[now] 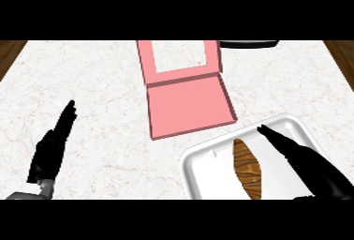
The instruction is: Pick the croissant from the tray and place it in the cardboard box
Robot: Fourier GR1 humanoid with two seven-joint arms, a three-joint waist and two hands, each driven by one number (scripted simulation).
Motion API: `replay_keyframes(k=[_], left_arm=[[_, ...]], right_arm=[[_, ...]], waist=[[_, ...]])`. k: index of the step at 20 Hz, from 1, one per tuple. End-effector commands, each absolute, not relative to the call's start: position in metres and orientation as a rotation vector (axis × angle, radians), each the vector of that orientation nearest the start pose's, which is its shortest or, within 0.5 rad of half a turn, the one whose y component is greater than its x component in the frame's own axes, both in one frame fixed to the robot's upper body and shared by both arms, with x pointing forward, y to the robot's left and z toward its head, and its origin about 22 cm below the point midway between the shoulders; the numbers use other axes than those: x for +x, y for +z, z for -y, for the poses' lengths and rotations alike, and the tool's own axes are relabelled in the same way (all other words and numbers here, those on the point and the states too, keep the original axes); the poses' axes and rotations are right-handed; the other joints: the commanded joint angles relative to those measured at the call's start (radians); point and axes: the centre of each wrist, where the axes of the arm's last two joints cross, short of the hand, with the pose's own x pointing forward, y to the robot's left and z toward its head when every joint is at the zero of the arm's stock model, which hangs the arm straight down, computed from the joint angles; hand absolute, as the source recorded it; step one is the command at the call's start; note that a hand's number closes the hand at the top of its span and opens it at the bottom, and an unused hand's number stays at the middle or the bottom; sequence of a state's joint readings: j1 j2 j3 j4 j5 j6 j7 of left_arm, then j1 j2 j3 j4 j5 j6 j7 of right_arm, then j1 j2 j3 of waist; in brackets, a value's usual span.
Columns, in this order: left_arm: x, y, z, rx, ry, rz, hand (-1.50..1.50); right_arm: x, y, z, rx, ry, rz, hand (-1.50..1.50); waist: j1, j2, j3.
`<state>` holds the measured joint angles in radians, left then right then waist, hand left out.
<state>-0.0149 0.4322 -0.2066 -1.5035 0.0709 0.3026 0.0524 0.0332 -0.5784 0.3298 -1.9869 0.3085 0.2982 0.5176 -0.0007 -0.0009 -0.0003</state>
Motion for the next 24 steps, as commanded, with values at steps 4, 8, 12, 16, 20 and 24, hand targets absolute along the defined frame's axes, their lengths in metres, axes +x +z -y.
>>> replay_keyframes(k=[4,8,12,16,20,24], left_arm=[[0.235,0.017,-0.267,0.390,-0.204,1.436,0.00],[0.250,0.012,-0.287,0.382,-0.197,1.430,0.00],[0.231,0.007,-0.283,0.388,-0.196,1.457,0.00],[0.249,0.010,-0.291,0.365,-0.202,1.456,0.00],[0.241,0.000,-0.278,0.365,-0.179,1.452,0.00],[0.239,-0.006,-0.295,0.375,-0.187,1.447,0.00]], right_arm=[[0.210,0.079,0.243,-0.444,1.072,1.104,-1.50],[0.224,0.084,0.246,-0.446,1.062,1.110,-1.50],[0.207,0.080,0.253,-0.446,1.070,1.119,-1.50],[0.216,0.060,0.236,-0.445,1.056,1.126,-1.50],[0.224,0.046,0.227,-0.458,1.072,1.107,-1.50],[0.199,0.038,0.236,-0.442,1.049,1.116,-1.50]], waist=[[0.002,0.000,0.001],[0.001,0.001,0.000],[0.000,0.000,0.000],[0.000,0.001,0.000],[0.002,0.001,0.000],[-0.002,0.001,0.000]])
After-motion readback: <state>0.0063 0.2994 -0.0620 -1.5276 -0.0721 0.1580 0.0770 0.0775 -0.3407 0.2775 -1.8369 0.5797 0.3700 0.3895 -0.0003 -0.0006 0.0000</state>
